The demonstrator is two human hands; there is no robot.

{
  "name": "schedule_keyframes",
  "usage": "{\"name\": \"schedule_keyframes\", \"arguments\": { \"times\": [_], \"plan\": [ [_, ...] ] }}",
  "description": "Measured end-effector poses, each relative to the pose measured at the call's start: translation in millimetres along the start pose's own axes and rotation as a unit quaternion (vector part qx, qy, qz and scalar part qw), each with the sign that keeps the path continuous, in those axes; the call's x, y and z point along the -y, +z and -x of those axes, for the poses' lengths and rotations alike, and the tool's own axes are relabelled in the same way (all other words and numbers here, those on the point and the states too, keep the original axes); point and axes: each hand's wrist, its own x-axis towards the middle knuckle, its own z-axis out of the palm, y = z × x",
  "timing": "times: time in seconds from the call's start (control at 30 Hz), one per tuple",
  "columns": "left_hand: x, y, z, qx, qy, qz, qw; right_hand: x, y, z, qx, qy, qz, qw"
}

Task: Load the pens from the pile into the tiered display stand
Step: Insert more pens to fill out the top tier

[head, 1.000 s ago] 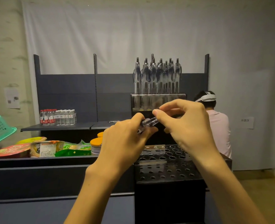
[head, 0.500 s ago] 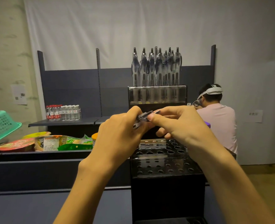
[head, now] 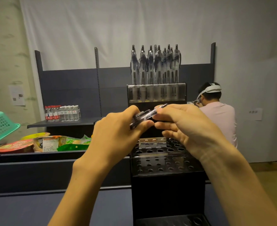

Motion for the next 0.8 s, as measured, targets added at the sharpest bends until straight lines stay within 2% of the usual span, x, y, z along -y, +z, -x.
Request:
{"name": "schedule_keyframes", "arguments": {
  "times": [0.23, 0.4, 0.6, 0.8],
  "plan": [
    [-5, 0, 0, 0.008, -0.001, -0.004, 1.0, 5, -7, -1, -0.016, -0.001, -0.056, 0.998],
    [-5, 0, 0, 0.019, -0.009, -0.005, 1.0, 7, -20, -5, -0.094, -0.043, -0.078, 0.992],
    [-2, 1, 0, 0.04, -0.016, -0.028, 0.999, 5, -42, -13, -0.2, -0.146, 0.057, 0.967],
    [4, 0, 0, 0.041, -0.015, -0.031, 0.999, 3, -51, -13, -0.205, -0.202, 0.155, 0.945]
  ]
}}
